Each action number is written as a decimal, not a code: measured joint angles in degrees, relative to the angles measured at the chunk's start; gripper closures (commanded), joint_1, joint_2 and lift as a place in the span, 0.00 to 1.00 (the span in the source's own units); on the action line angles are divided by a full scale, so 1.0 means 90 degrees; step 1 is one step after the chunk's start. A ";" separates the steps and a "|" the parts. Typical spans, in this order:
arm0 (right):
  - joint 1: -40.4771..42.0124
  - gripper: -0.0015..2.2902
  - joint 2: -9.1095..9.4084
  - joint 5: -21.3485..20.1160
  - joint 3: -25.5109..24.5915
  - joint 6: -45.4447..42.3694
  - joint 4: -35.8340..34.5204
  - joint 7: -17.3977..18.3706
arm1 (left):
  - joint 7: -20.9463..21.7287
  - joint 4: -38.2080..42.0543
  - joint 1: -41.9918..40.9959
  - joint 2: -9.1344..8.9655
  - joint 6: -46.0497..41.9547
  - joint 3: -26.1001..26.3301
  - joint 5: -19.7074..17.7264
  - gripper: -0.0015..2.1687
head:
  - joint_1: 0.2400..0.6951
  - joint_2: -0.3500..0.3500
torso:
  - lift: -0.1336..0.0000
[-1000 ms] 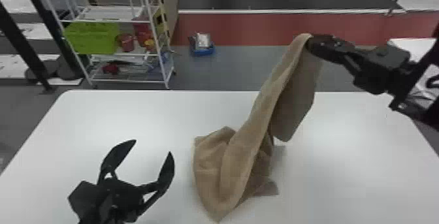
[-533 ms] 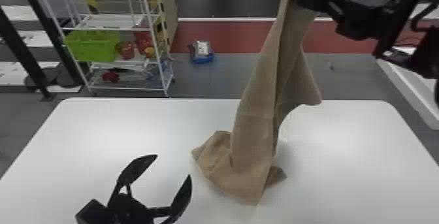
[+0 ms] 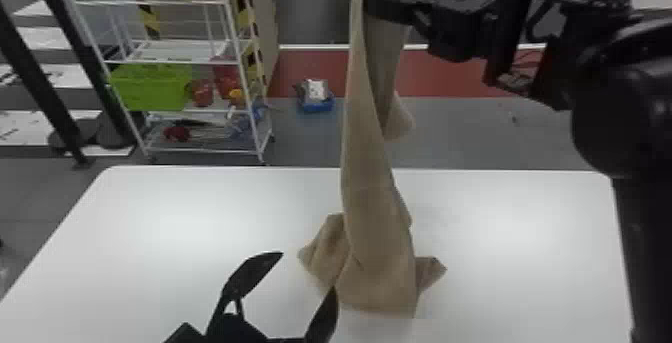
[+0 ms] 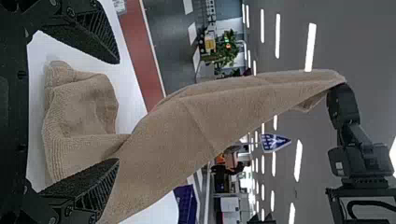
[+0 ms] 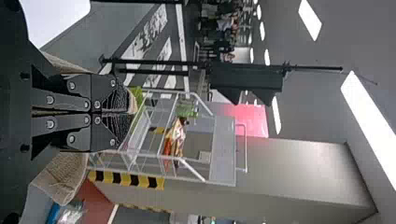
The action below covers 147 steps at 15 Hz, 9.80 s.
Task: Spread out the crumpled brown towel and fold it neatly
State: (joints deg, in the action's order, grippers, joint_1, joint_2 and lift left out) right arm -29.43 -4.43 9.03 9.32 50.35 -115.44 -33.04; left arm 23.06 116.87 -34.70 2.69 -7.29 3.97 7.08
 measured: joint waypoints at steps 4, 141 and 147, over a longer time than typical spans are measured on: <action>-0.0068 0.66 0.0438 -0.0428 0.0326 -0.0988 0.0132 0.0358 | 0.0074 0.0039 0.0003 0.0098 0.0129 0.0286 -0.0130 0.07 | 0.76 0.66 | 0.08; 0.5407 0.65 -0.1797 -0.1383 -0.1199 -0.2942 -0.1203 -0.4822 | -0.5057 0.0463 0.0531 0.2104 0.4456 0.0698 0.3745 0.14 | 1.00 1.00 | 0.08; 0.5451 0.03 -0.1873 -0.1345 -0.1032 -0.2293 -0.1381 -0.5001 | -0.5225 0.0401 0.0318 0.2166 0.4479 0.0456 0.3738 0.02 | 1.00 1.00 | 0.08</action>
State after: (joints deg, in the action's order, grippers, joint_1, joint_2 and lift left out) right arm 19.63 -21.29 -3.07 0.03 29.71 -127.87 -78.05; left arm -23.96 120.47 -31.83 22.18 33.02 8.08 40.73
